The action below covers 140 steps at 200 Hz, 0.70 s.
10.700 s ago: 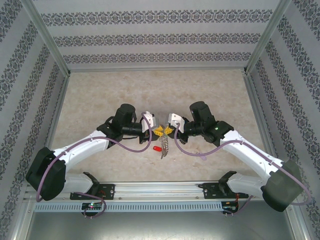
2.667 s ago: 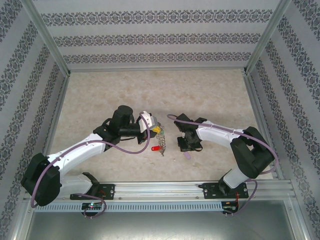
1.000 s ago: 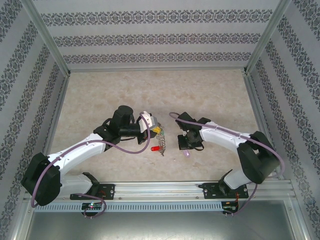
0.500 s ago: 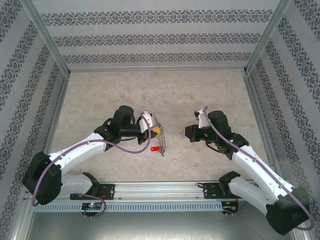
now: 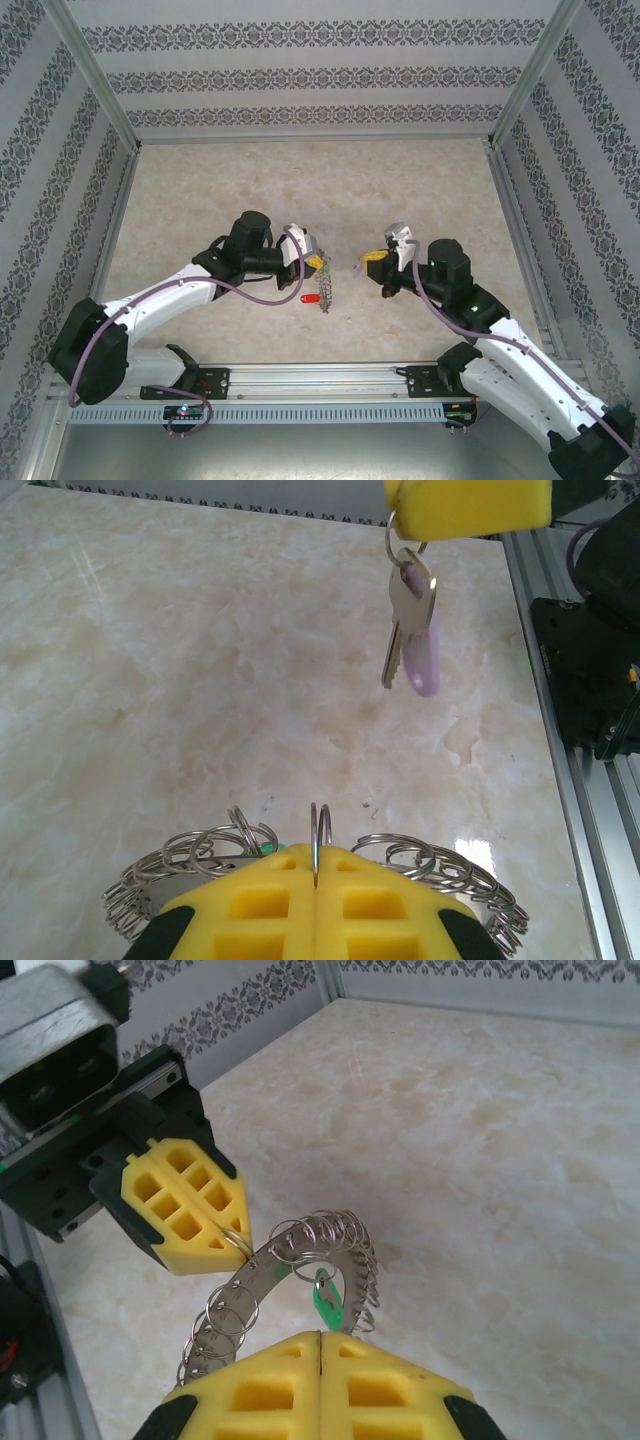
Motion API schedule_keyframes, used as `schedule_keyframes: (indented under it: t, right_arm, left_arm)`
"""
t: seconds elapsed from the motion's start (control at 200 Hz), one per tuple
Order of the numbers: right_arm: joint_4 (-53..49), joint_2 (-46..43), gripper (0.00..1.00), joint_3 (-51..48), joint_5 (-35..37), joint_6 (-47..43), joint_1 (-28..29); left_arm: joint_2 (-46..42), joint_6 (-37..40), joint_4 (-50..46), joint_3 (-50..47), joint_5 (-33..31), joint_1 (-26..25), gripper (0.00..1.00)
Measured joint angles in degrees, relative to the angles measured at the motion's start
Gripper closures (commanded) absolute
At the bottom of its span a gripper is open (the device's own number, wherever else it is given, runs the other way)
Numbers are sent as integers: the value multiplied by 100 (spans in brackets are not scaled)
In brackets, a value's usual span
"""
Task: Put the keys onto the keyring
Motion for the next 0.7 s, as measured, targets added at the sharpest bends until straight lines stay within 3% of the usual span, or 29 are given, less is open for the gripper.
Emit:
schedule_keyframes:
  t: [0.295, 0.699]
  right_arm:
    - [197, 413, 100, 2, 337, -848, 424]
    - [546, 1200, 100, 295, -153, -973, 422]
  left_arm:
    - [138, -4, 7, 149, 188, 0, 100]
    - [258, -223, 269, 155, 330, 0, 100]
